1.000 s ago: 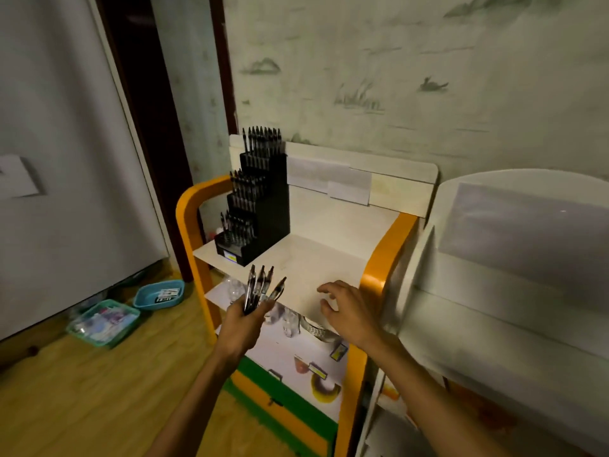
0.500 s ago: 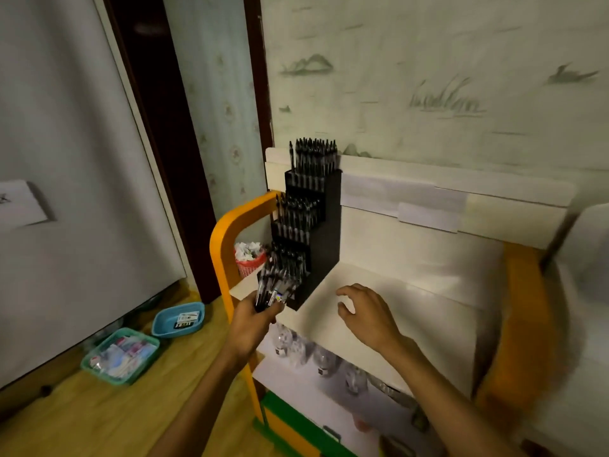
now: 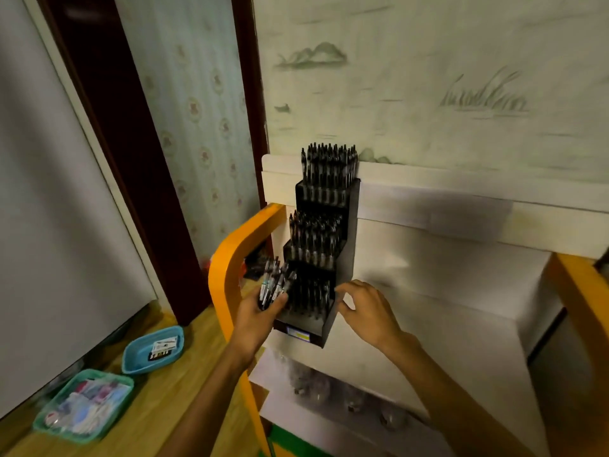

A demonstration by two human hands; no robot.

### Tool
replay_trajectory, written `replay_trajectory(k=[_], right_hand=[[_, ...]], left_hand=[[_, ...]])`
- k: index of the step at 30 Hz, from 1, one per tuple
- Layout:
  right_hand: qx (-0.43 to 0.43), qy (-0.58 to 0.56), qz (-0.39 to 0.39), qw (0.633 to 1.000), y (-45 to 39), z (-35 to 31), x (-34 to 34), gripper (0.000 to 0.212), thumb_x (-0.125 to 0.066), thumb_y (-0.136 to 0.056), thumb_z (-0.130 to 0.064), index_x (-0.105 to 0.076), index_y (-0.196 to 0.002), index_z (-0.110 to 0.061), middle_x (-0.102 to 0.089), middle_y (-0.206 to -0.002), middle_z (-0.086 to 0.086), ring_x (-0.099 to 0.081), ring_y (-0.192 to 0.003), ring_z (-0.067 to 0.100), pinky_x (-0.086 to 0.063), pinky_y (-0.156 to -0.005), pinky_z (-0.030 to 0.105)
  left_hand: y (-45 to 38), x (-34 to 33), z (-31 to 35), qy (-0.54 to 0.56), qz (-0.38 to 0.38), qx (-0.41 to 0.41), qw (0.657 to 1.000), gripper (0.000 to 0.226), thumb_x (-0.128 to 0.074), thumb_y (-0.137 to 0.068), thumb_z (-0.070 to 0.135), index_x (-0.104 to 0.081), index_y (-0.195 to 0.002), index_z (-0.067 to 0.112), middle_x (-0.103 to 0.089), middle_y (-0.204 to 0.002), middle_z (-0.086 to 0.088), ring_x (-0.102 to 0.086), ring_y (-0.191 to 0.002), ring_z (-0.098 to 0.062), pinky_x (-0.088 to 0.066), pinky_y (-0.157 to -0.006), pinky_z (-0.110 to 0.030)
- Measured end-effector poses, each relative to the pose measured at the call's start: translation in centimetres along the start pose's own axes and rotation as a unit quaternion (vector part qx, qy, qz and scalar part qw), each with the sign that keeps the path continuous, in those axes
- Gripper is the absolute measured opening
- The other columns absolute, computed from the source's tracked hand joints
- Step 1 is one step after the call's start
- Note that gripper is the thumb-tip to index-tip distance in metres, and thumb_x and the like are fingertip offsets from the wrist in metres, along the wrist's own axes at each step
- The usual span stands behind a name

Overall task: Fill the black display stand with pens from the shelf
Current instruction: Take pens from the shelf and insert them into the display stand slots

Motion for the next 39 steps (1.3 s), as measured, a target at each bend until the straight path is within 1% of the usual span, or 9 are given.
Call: replay_trajectory(k=[4,6,9,14,20,23,31,36,39], right_hand=[[-0.012,0.003,0.016,1.000,-1.8,-2.1,-1.3,0.027,-0.060,-0.095,-0.024,-0.067,-0.121,-0.018,-0.068,-0.112,0.003,-0.063,-0.101,0.022,-0.051,-0.085,0.032],[-0.032,0.000,0.023,0.999,-2.5,-3.0,-2.0,0.028,-0.060,-0.096,-0.024,-0.066,-0.122,-0.017,-0.067,-0.113,0.004,-0.063,-0.102,0.023,-0.051,-0.087,0.035],[-0.060,0.002,0.039,0.997,-3.4,-4.1,-2.9,0.029,-0.059,-0.097,-0.024,-0.065,-0.124,-0.017,-0.067,-0.114,0.004,-0.062,-0.103,0.022,-0.047,-0.086,0.027],[-0.109,0.011,0.064,0.992,-4.3,-5.3,-4.3,0.030,-0.062,-0.095,-0.026,-0.066,-0.124,-0.018,-0.069,-0.113,0.002,-0.064,-0.100,0.020,-0.047,-0.083,0.024],[-0.217,-0.195,0.104,0.951,-5.2,-5.6,-5.9,0.015,-0.067,-0.093,-0.027,-0.075,-0.105,-0.022,-0.071,-0.095,-0.016,-0.064,-0.081,-0.006,-0.043,-0.070,0.000],[-0.255,-0.353,0.110,0.893,-5.3,-6.1,-6.5,0.013,-0.066,-0.094,-0.024,-0.077,-0.093,-0.019,-0.077,-0.085,-0.004,-0.071,-0.077,0.006,-0.049,-0.063,0.009],[-0.295,-0.493,0.097,0.813,-5.3,-6.5,-8.2,0.023,-0.069,-0.092,-0.024,-0.073,-0.101,-0.003,-0.076,-0.091,0.015,-0.074,-0.083,0.024,-0.060,-0.073,0.028],[-0.307,-0.503,0.184,0.787,-5.1,-5.1,-7.9,0.020,-0.069,-0.091,-0.014,-0.072,-0.096,0.006,-0.075,-0.087,0.021,-0.075,-0.075,0.027,-0.061,-0.069,0.030],[-0.308,-0.421,0.261,0.812,-4.5,-3.6,-6.5,0.019,-0.070,-0.090,-0.011,-0.072,-0.095,0.007,-0.074,-0.083,0.021,-0.074,-0.073,0.029,-0.062,-0.070,0.034]], left_hand=[[-3.2,0.9,-1.2,0.002,-0.041,-0.020,0.999,0.027,-0.067,-0.093,0.016,-0.063,-0.119,0.007,-0.065,-0.082,0.000,-0.055,-0.091,-0.021,-0.048,-0.059,-0.039],[-4.6,1.5,-1.6,0.012,-0.060,-0.034,0.998,0.027,-0.068,-0.093,0.014,-0.064,-0.117,0.004,-0.067,-0.087,0.000,-0.062,-0.087,-0.025,-0.049,-0.051,-0.024],[-6.3,2.0,-2.5,0.046,-0.102,-0.028,0.993,0.028,-0.069,-0.091,0.011,-0.066,-0.118,0.007,-0.073,-0.102,-0.003,-0.070,-0.091,-0.014,-0.053,-0.072,-0.017],[-8.8,2.7,-4.8,0.086,-0.139,0.020,0.986,0.026,-0.072,-0.088,0.012,-0.068,-0.114,0.012,-0.075,-0.105,-0.001,-0.070,-0.100,-0.014,-0.055,-0.083,-0.027],[-9.8,2.6,-5.0,0.060,-0.194,-0.002,0.979,0.023,-0.072,-0.089,0.020,-0.068,-0.110,0.011,-0.071,-0.076,0.009,-0.063,-0.062,-0.002,-0.046,-0.053,-0.017],[-10.1,2.4,-5.1,0.054,-0.217,-0.003,0.975,0.022,-0.071,-0.090,0.022,-0.067,-0.110,0.013,-0.070,-0.076,0.005,-0.056,-0.049,0.000,-0.039,-0.043,-0.016],[-10.1,1.3,-5.9,0.072,-0.277,-0.001,0.958,0.019,-0.068,-0.092,0.027,-0.065,-0.107,0.016,-0.072,-0.079,-0.006,-0.054,-0.047,-0.007,-0.042,-0.042,-0.021],[-11.0,2.1,-7.0,0.050,-0.233,-0.017,0.971,0.014,-0.060,-0.098,0.029,-0.064,-0.100,0.016,-0.072,-0.081,-0.005,-0.059,-0.055,-0.007,-0.047,-0.050,-0.024],[-11.8,2.9,-7.6,0.004,-0.197,-0.042,0.979,0.018,-0.057,-0.100,0.028,-0.061,-0.088,0.015,-0.064,-0.068,0.000,-0.056,-0.054,-0.008,-0.045,-0.054,-0.022]])
Point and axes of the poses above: each hand's wrist, its own y-axis away from the middle knuckle, its own x-axis out of the back of the hand, z = x × y, the point moved 8 cm from there along -y, towards the middle knuckle
